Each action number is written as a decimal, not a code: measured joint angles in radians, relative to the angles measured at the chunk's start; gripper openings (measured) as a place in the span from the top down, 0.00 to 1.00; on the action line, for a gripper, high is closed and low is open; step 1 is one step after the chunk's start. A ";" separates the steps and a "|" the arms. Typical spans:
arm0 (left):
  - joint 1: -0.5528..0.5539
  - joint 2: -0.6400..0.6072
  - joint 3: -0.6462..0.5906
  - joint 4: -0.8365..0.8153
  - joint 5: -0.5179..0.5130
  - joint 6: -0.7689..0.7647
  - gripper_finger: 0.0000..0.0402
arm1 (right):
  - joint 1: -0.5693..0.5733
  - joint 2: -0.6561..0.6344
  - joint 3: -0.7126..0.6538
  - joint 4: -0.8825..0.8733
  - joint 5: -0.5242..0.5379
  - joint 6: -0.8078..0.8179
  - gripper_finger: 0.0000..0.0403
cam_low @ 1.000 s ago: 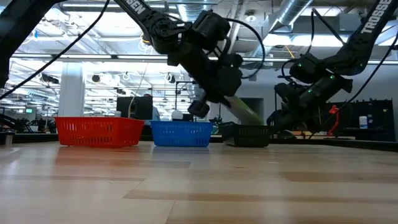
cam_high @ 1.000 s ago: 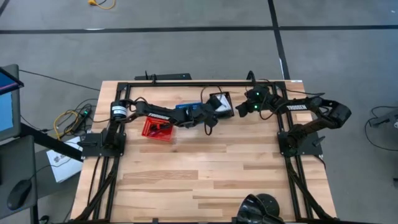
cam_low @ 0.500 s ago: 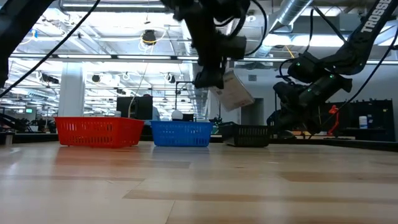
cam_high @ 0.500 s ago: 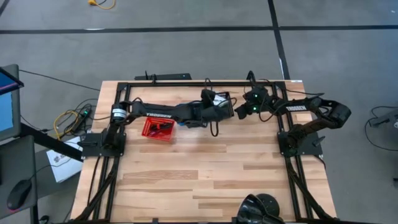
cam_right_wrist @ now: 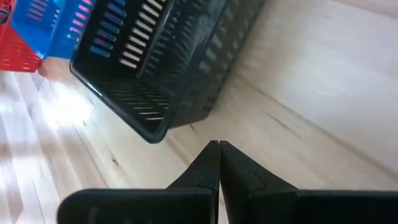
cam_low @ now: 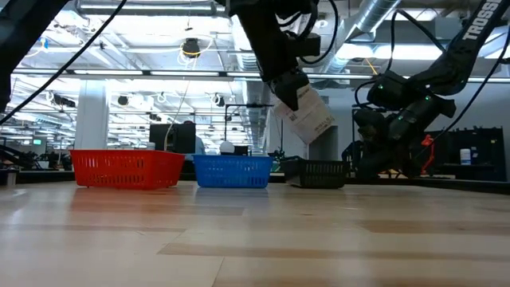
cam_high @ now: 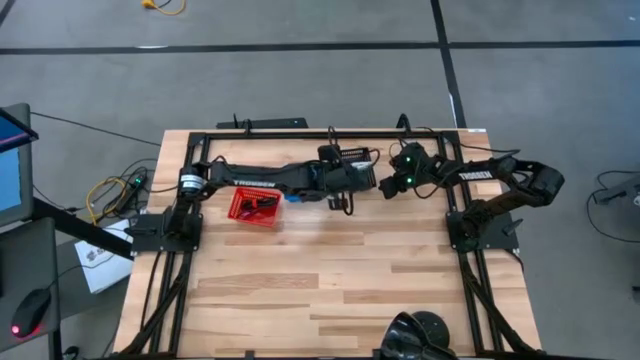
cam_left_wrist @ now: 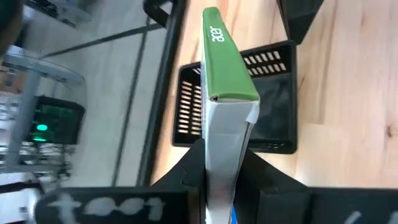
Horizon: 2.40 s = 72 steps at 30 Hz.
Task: Pick and place items into bin
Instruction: Adjust the card reader box in the black bin
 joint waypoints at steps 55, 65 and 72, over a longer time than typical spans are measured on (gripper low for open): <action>0.040 0.344 0.361 -0.174 -0.167 0.297 0.65 | 0.032 0.000 0.000 0.067 0.030 -0.010 1.00; 0.000 0.342 0.439 -0.106 -0.244 0.418 0.65 | 0.144 0.000 0.000 0.155 -0.001 0.030 1.00; 0.022 0.339 0.534 -0.140 -0.328 0.350 0.65 | 0.192 0.000 0.000 0.316 0.014 0.047 1.00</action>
